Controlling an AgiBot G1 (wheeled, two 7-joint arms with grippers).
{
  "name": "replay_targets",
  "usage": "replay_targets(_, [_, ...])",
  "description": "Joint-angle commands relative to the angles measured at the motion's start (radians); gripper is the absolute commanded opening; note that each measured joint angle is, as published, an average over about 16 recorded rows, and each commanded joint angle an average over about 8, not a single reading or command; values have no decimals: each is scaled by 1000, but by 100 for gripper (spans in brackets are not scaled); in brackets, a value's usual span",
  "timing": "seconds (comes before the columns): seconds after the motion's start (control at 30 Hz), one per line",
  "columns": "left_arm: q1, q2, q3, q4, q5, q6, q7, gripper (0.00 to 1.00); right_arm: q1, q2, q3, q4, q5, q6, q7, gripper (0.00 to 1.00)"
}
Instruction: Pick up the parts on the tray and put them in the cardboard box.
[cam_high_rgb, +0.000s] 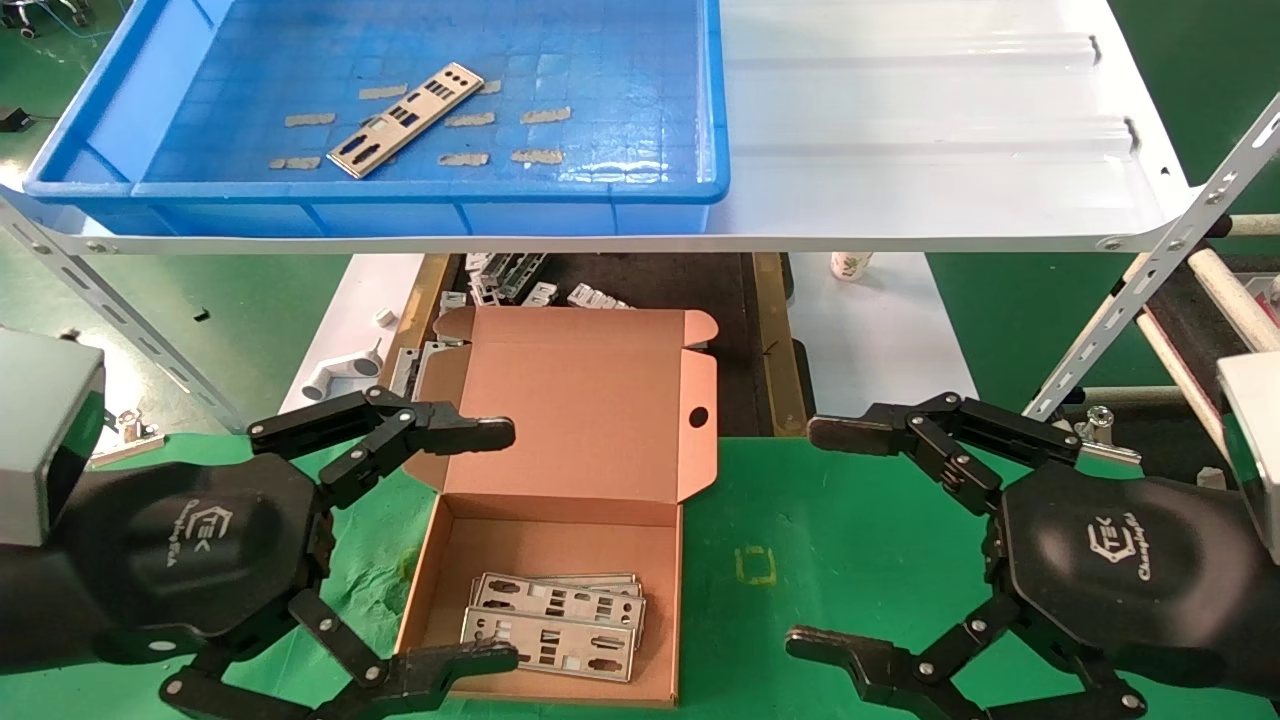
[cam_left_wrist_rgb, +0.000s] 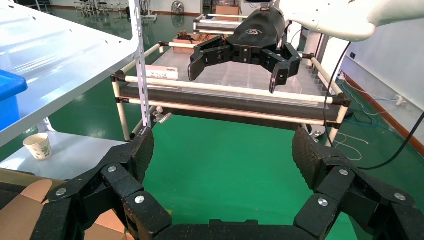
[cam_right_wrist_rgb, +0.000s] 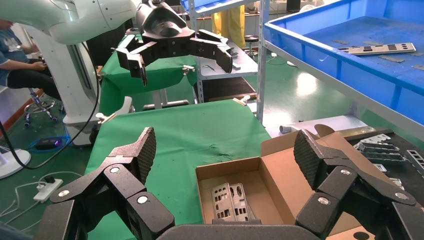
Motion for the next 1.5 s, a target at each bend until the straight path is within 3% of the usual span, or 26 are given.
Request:
replay_targets(0.03, [0, 0, 0, 0, 0, 0, 0, 100, 0, 0, 0, 0, 0, 0, 0, 100])
replay_targets(1.5, [0, 0, 0, 0, 0, 0, 0, 100, 0, 0, 0, 0, 0, 0, 0, 100])
